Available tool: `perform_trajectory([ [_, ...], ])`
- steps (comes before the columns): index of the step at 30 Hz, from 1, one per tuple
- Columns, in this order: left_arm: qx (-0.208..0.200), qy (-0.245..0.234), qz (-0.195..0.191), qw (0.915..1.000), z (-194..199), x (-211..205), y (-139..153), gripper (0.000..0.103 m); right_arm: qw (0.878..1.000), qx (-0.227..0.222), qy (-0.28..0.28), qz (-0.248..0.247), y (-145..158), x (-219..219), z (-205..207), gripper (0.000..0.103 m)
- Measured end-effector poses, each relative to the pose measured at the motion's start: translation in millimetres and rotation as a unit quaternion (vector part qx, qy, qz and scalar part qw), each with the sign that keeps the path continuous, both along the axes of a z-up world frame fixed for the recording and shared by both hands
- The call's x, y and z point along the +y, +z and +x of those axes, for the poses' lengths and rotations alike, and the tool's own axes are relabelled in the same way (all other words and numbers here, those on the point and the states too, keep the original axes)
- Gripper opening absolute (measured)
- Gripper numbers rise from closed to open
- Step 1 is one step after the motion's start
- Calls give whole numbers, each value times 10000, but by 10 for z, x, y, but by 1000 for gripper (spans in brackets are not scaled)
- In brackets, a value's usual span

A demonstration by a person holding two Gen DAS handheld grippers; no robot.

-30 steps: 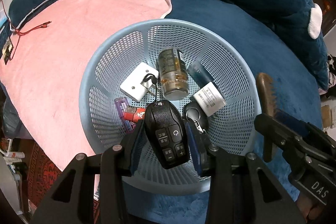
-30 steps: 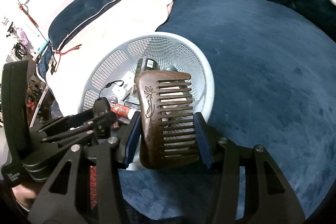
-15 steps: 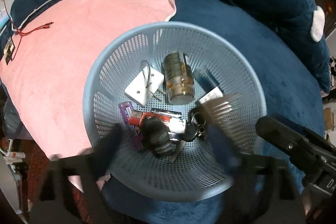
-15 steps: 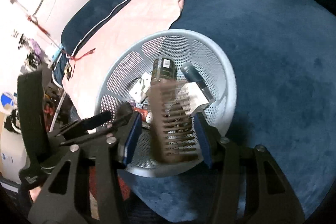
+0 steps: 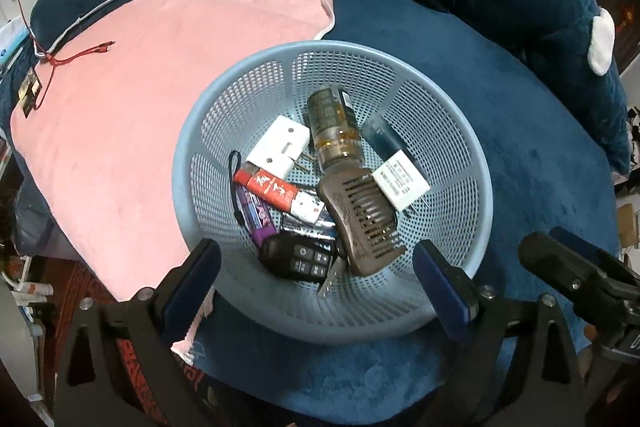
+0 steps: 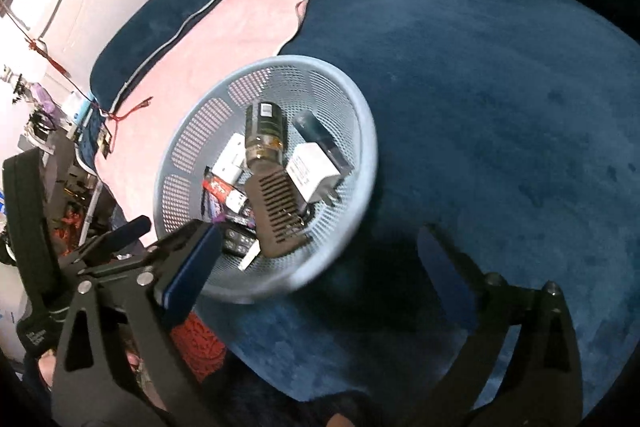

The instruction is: Organize rigid objects

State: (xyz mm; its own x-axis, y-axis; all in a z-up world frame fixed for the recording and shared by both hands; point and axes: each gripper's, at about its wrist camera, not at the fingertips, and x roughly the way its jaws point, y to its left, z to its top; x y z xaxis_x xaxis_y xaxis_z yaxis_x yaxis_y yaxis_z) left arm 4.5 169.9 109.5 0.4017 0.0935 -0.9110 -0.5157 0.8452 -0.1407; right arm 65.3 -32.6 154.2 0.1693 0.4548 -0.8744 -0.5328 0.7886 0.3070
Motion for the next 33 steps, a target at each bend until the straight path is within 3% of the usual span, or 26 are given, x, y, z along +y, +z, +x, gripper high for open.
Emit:
perform_trajectory([
  [13,-47,92,-206,9997,-187,-201,19,97,9998,-137,93,-69,93,-126,-178,100],
  [15,-35,135,-87,9999,-212,-247,39,97,9998,-157,87,-61,102,-153,-208,100],
  [23,-76,-44,-14,10000,-260,-485,107,97,9992,-380,139,-61,173,-280,-382,100],
  [29,-193,-94,-302,9993,-314,-647,156,97,9987,-501,77,-28,245,-469,-450,100],
  [33,-313,-214,-287,9989,-350,-814,208,97,9983,-585,26,19,290,-630,-513,100],
])
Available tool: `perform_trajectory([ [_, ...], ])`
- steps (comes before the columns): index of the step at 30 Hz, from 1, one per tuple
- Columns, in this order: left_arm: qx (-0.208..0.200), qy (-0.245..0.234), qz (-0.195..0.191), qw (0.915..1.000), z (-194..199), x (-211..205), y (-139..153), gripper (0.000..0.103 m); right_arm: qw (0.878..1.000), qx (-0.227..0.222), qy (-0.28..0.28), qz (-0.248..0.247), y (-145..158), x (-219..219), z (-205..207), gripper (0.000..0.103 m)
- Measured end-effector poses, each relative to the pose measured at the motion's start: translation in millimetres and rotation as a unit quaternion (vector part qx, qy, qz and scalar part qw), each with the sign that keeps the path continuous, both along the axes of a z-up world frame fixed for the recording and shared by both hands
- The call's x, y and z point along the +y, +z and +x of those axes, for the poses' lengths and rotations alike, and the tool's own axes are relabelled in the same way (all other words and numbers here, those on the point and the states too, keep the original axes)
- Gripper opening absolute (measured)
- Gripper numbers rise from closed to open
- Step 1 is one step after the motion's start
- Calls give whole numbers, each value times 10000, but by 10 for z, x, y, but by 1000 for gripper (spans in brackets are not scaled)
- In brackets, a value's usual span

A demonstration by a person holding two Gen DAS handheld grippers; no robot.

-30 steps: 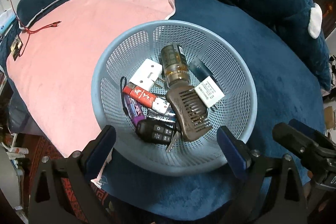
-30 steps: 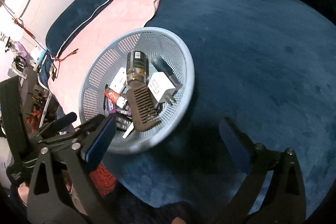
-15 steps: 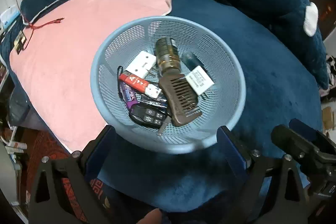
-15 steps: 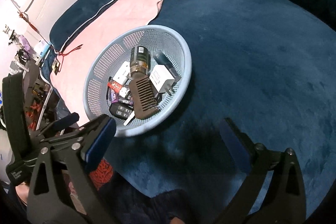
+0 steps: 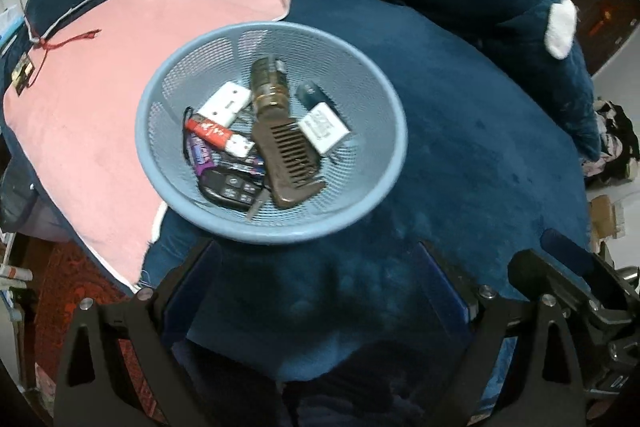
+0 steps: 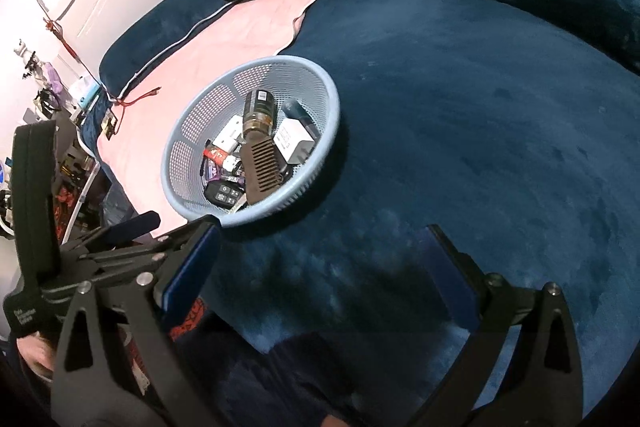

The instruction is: Organize rigid objects

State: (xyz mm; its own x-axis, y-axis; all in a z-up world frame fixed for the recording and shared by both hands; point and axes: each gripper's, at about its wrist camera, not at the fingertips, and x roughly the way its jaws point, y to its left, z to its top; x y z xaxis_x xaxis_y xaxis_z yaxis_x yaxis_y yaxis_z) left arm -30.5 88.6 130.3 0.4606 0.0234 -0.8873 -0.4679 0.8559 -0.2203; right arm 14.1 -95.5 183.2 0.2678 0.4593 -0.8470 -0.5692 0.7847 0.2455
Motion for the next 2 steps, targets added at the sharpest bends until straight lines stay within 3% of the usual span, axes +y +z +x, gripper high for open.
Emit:
perform_trajectory([
  [2,7,-139,71,9999,15,-116,18,97,10000,-47,-65,42,21,-121,-51,100],
])
